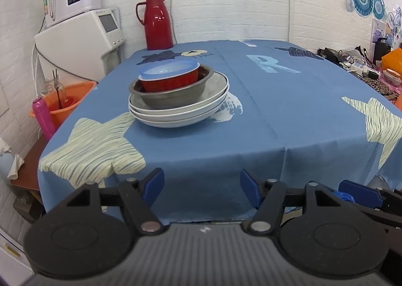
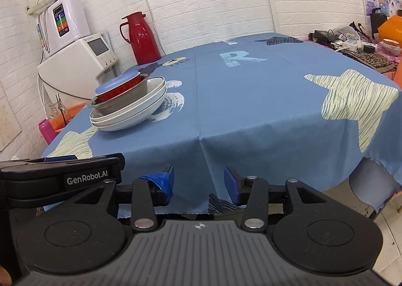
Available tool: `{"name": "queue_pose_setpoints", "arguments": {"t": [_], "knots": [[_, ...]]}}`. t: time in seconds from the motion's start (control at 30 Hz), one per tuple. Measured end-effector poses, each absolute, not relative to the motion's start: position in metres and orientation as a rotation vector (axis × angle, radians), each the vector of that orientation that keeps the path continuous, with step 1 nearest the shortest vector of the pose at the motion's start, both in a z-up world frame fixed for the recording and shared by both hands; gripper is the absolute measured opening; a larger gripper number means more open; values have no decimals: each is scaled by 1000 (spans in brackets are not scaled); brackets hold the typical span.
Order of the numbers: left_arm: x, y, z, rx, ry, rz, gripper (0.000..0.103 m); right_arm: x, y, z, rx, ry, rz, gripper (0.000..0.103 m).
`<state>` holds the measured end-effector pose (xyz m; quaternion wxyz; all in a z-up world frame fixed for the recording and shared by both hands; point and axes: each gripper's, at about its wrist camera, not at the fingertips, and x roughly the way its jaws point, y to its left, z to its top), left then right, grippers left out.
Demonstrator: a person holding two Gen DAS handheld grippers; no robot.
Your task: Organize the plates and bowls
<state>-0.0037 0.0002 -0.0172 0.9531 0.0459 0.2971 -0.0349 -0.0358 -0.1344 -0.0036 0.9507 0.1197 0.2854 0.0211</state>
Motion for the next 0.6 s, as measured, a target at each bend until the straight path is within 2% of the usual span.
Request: {"name": "queue_pose_setpoints", "arguments": {"t": [0.6], "knots": [[-9,0,-15,117,551,-48,66,-34,-136,-8,258,592,39,30]]}}
